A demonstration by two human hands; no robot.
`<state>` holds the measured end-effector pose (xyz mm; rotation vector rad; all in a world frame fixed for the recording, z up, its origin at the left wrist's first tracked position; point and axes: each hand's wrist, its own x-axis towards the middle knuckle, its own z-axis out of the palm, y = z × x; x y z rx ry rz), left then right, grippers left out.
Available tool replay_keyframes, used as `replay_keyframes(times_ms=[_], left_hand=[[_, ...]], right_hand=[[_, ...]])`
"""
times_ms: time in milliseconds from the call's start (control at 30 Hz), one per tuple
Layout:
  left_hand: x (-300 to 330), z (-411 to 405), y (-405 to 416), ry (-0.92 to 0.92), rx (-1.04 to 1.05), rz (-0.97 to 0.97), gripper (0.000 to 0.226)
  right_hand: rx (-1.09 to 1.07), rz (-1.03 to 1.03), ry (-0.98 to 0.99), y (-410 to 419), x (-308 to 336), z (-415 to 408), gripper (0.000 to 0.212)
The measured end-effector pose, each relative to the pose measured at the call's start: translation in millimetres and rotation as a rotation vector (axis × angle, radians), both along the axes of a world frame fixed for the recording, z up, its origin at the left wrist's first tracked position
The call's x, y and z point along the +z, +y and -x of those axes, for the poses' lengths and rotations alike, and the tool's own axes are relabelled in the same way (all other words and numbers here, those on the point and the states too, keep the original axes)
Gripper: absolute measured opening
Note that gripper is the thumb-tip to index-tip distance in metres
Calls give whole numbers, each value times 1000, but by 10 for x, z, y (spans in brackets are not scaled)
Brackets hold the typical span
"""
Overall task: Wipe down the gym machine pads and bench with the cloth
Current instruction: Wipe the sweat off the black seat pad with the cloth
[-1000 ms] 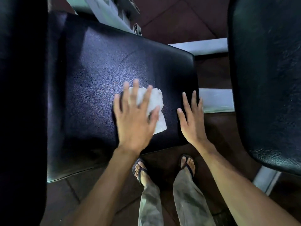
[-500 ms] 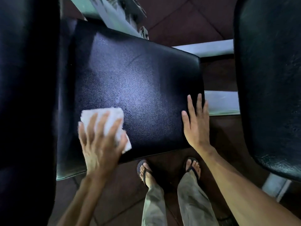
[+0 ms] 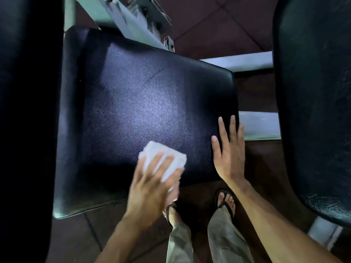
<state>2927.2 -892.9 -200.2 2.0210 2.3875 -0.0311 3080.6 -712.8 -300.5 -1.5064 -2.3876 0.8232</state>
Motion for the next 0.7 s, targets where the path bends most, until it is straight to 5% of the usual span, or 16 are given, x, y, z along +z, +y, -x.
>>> replay_keyframes(times_ms=[100, 233, 400, 567, 700], left_hand=[[200, 466, -154, 40, 212, -67, 39], [183, 962, 771, 48, 628, -262, 34], [-116, 874, 1966, -40, 427, -195, 33], [-141, -32, 828, -70, 221, -90, 36], [89, 368, 251, 25, 369, -137, 41]], right_hand=[[-21, -5, -20, -18, 17, 21, 58], [-32, -26, -23, -45, 44, 26, 58], [-28, -36, -6, -30, 13, 12, 58], [-33, -33, 27, -27, 19, -5, 57], [-42, -35, 24, -25, 18, 8, 57]])
